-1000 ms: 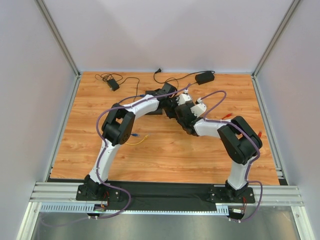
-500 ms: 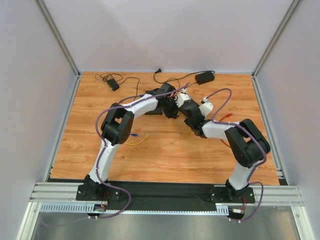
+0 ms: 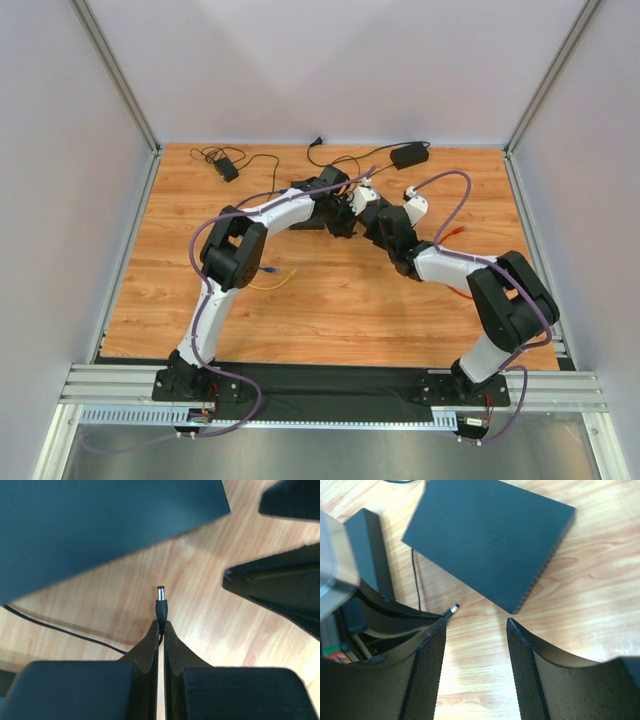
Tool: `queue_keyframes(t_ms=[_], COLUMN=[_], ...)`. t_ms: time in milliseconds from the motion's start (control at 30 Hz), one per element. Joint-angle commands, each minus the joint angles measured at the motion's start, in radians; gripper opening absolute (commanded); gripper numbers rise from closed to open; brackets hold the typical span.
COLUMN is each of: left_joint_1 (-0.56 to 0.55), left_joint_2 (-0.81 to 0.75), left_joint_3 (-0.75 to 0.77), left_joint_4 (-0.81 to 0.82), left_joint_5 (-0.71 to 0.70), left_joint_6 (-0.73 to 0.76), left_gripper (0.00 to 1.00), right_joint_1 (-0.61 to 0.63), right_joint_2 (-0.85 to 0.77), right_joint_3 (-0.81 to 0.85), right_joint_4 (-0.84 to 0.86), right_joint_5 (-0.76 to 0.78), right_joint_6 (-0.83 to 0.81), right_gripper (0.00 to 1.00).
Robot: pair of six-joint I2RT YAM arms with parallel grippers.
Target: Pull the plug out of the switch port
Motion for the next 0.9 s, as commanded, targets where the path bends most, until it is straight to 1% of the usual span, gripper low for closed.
queue_keyframes(t_ms=[0,67,200,300,333,367,433,467,500,533,567,600,667,700,767,867], left_joint_1=[0.007,0.010,0.016,0.018,0.018,0.018,0.018,0.019,0.018,0.018,0.018,0.018,0.018,0.018,0.019,0.018], left_joint_2=[-0.112,-0.140,-0.219,-0.275,-0.288,-0.313,-0.341,-0.368,-0.382,-0.396,-0.416,-0.425,-0.448,-0.454,-0.460,-0.442], left_joint_3=[-0.050,-0.071,-0.114,-0.163,-0.174,-0.192,-0.220,-0.252,-0.269,-0.287,-0.310,-0.320,-0.343,-0.350,-0.367,-0.354], left_joint_4=[0.013,0.059,0.115,0.199,0.216,0.262,0.312,0.366,0.394,0.421,0.455,0.469,0.500,0.498,0.553,0.543], left_joint_5=[0.016,0.000,-0.030,-0.070,-0.072,-0.081,-0.080,-0.072,-0.072,-0.073,-0.084,-0.098,-0.118,-0.112,-0.092,-0.077], left_joint_6=[-0.033,-0.056,-0.118,-0.161,-0.195,-0.215,-0.270,-0.283,-0.298,-0.310,-0.327,-0.339,-0.368,-0.370,-0.370,-0.370], left_gripper=[0.00,0.00,0.00,0.00,0.00,0.00,0.00,0.00,0.00,0.00,0.00,0.00,0.00,0.00,0.00,0.00], right_joint_1=[-0.029,-0.044,-0.151,-0.216,-0.228,-0.239,-0.241,-0.241,-0.241,-0.241,-0.244,-0.244,-0.257,-0.264,-0.294,-0.316], right_joint_2=[-0.022,-0.042,-0.053,-0.022,0.008,0.025,0.062,0.073,0.073,0.079,0.085,0.093,0.128,0.139,0.168,0.200], right_joint_3=[-0.003,-0.023,-0.058,-0.043,-0.035,-0.029,-0.017,-0.020,-0.024,-0.024,-0.024,-0.020,0.012,0.020,0.031,0.083], right_joint_4=[0.098,0.116,0.168,0.188,0.213,0.242,0.303,0.352,0.352,0.399,0.420,0.431,0.451,0.461,0.503,0.510], right_joint_5=[-0.060,-0.067,-0.159,-0.266,-0.359,-0.397,-0.513,-0.534,-0.552,-0.576,-0.587,-0.594,-0.618,-0.620,-0.627,-0.662], right_joint_6=[-0.086,-0.106,-0.095,-0.100,-0.097,-0.096,-0.074,-0.035,-0.035,-0.005,0.012,0.028,0.080,0.101,0.170,0.207], right_gripper=[0.54,0.53,0.53,0.52,0.52,0.53,0.56,0.60,0.62,0.64,0.70,0.72,0.75,0.75,0.76,0.75])
